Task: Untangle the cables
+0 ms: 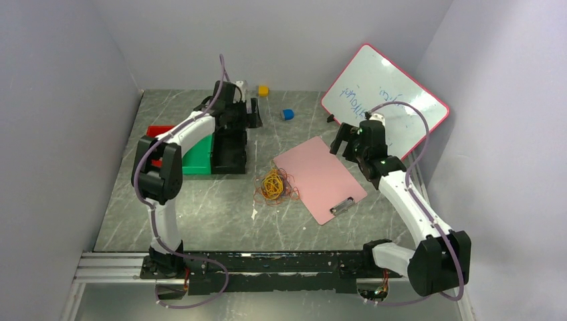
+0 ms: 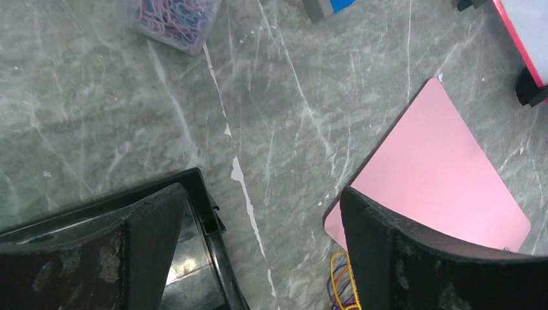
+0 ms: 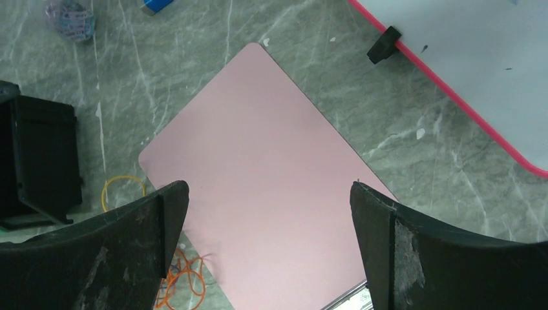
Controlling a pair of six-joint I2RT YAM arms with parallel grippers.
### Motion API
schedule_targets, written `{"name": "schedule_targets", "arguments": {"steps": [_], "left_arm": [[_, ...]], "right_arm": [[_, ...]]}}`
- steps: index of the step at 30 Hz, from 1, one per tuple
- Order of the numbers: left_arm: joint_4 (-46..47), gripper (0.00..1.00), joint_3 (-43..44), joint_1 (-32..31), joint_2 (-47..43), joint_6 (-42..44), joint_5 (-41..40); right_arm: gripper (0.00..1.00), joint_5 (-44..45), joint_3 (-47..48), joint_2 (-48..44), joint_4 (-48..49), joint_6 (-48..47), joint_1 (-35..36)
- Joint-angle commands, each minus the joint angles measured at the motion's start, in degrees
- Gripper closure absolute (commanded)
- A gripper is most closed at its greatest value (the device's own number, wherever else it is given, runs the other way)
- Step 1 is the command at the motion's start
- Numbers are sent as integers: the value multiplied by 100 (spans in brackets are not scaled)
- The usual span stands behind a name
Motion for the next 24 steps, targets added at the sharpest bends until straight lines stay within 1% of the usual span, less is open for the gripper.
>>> {"name": "schedule_targets", "arguments": {"steps": [1,3,5,10,15,19,21,24], "left_arm": [[-41,7,127,72,-194,143,-154],[136,6,-167,72,-537,195,-214],[230,6,-506,72,-971,242,-218],[432,8,-1614,-57,-2167,331,137],[519,12,-2516,-623,-2996,475,357],[528,23,-2950,-1129,-3169,674,307],[574,30,-3064,-1285,-3080,702,287],[577,41,-3011,-1514,-2800,779,244]], "right_arm": [[0,404,-109,-234,49,168,4],[4,520,-218,-278,129,210,5],[5,464,-332,-318,285,210,-3],[5,-647,-366,-205,529,-171,-3],[8,-1419,-601,-251,957,-378,13],[10,-1574,-716,-233,1041,-366,64],[11,-1590,-782,-208,1069,-331,97],[13,-1721,-910,-205,1182,-243,123]]}}
